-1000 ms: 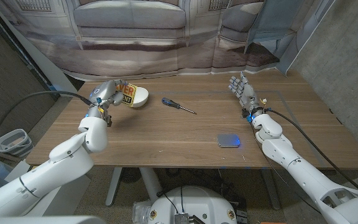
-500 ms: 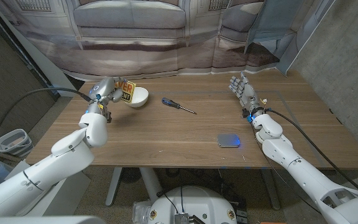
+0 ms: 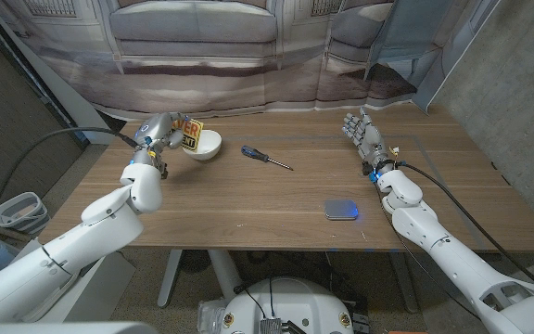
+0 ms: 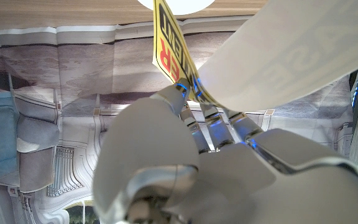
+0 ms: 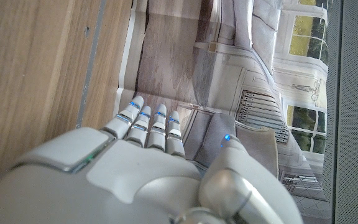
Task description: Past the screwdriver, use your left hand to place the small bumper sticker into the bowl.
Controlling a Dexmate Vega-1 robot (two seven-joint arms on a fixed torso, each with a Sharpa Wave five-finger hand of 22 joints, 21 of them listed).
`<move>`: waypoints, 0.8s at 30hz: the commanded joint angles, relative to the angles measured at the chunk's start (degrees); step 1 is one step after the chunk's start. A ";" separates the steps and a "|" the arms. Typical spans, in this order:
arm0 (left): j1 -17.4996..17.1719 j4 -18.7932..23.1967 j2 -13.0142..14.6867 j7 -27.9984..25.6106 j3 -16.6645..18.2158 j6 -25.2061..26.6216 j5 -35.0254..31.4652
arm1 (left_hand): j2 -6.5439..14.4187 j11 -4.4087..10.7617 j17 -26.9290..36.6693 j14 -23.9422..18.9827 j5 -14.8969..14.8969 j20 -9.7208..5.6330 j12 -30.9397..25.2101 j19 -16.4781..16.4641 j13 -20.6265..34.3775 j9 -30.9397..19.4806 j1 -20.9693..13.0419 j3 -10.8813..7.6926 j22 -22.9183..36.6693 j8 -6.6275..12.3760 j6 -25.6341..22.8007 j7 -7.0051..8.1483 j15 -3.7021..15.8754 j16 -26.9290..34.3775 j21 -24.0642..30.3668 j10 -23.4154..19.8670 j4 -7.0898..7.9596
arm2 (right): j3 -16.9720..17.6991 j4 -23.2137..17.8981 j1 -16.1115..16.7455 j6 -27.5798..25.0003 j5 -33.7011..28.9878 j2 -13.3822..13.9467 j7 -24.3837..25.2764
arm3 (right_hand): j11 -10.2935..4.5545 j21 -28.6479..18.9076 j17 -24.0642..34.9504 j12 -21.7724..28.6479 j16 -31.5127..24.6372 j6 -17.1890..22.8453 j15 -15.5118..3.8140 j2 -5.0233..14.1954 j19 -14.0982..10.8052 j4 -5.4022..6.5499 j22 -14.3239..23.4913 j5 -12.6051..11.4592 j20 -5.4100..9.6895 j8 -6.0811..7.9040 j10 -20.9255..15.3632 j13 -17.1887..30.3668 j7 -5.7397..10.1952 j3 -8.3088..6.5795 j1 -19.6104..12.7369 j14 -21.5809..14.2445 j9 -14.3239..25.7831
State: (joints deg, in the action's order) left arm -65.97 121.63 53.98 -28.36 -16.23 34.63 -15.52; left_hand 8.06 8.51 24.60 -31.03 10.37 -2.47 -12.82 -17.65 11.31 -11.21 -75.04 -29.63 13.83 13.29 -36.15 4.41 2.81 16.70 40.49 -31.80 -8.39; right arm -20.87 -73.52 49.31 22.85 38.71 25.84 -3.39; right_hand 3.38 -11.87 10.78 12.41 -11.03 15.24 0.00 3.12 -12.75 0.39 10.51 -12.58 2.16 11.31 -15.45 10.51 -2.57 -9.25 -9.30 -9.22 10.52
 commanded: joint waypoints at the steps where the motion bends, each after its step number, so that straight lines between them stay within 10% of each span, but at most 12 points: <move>1: 3.72 -2.93 -0.67 0.92 -1.87 -0.97 0.44 | -0.49 -0.05 0.27 -0.42 -0.15 -2.00 -0.10 0.14 0.22 -0.05 0.18 0.21 0.12 0.46 -0.69 0.17 6.87 -0.16 0.50 -0.41 0.16 | 0.07 -0.22 0.08 -0.29 -0.10 0.14 0.42 | -0.38 -0.02 0.27 -0.05 -0.03 0.17 0.23 0.50 -0.46 -0.03 0.22 0.26 1.39 -0.06 -0.30 0.24 -0.24 0.34 -0.12 -0.34 0.24; 24: 12.55 -10.70 -3.41 2.89 -6.69 -4.76 -0.32 | -0.66 0.01 0.68 -0.89 -0.17 -2.29 -0.01 0.26 0.27 -0.05 0.26 0.36 -0.04 0.50 -1.49 0.35 6.99 -0.21 1.70 -1.17 0.10 | -0.27 -0.42 -0.35 -0.70 -0.94 0.00 1.48 | -0.37 -0.01 0.28 -0.07 -0.06 0.14 0.19 0.56 -0.49 -0.05 0.22 0.27 1.40 -0.08 -0.28 0.24 -0.17 0.40 -0.13 -0.47 0.24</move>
State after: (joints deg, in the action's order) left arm -57.87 114.63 52.03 -26.84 -20.27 31.25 -15.25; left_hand 7.84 8.60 25.13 -31.33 10.37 -2.46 -12.82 -17.66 11.31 -11.21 -74.82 -29.64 13.84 13.58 -37.27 4.71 3.10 16.70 41.76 -32.52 -8.39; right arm -20.82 -74.53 49.59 22.28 38.06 26.24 -2.07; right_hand 3.38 -11.87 10.78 12.41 -11.02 15.24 0.01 3.12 -12.74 0.17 10.51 -12.58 2.16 11.31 -15.45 10.51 -2.57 -9.02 -9.30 -9.21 10.52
